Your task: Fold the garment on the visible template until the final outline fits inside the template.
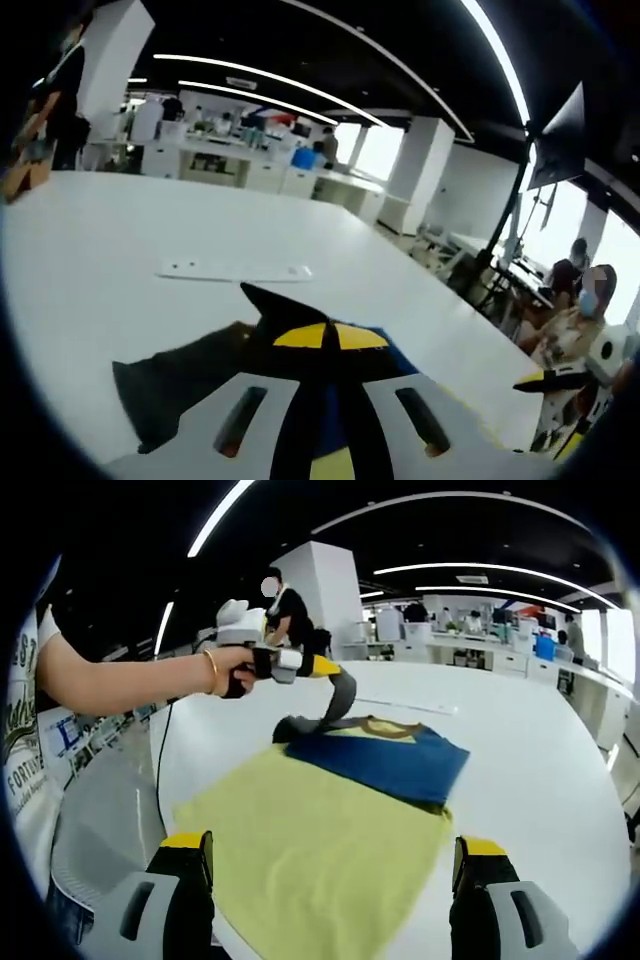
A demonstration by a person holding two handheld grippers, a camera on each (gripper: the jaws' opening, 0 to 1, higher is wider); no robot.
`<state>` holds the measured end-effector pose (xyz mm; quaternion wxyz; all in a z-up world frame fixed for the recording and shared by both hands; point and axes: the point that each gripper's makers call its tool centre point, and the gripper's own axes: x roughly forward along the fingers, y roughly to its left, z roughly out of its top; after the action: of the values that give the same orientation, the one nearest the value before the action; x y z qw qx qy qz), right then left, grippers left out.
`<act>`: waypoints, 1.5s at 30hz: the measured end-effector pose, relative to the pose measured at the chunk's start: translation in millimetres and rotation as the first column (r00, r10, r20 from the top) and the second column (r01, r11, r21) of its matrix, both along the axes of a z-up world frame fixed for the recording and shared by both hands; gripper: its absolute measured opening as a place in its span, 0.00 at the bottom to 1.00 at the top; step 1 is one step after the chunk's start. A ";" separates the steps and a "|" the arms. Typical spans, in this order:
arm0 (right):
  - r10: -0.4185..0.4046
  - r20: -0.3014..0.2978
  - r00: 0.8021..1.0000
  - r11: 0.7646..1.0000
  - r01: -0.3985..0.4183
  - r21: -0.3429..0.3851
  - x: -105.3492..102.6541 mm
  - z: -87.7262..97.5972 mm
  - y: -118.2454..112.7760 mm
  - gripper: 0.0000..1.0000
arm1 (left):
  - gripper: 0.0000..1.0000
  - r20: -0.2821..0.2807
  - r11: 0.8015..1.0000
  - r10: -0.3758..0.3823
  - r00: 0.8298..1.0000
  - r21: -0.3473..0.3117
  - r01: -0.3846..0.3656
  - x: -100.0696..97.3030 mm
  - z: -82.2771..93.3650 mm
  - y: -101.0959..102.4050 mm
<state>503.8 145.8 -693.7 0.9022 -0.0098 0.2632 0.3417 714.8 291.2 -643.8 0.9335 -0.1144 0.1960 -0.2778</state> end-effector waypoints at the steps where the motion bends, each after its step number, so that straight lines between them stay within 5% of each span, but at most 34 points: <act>1: -0.002 0.000 1.000 1.000 0.002 0.000 0.0 -0.1 -0.7 0.99 | 0.00 0.001 1.000 -0.007 1.000 0.002 0.007 -0.6 -0.7 -4.2; 24: -0.024 -0.006 1.000 1.000 0.024 0.002 -1.3 -3.7 -7.2 0.99 | 0.00 0.023 0.991 -0.132 0.991 0.006 0.132 -9.4 1.3 -63.0; 45: -0.061 -0.008 0.998 0.998 0.061 0.009 2.3 -7.5 -15.8 0.99 | 0.00 -0.068 0.952 -0.298 0.952 0.052 0.301 -43.2 -49.6 -121.1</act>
<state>506.1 130.0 -701.3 0.9112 0.0035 0.2653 0.3151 671.6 170.1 -693.4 0.8773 -0.0629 0.2473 -0.4064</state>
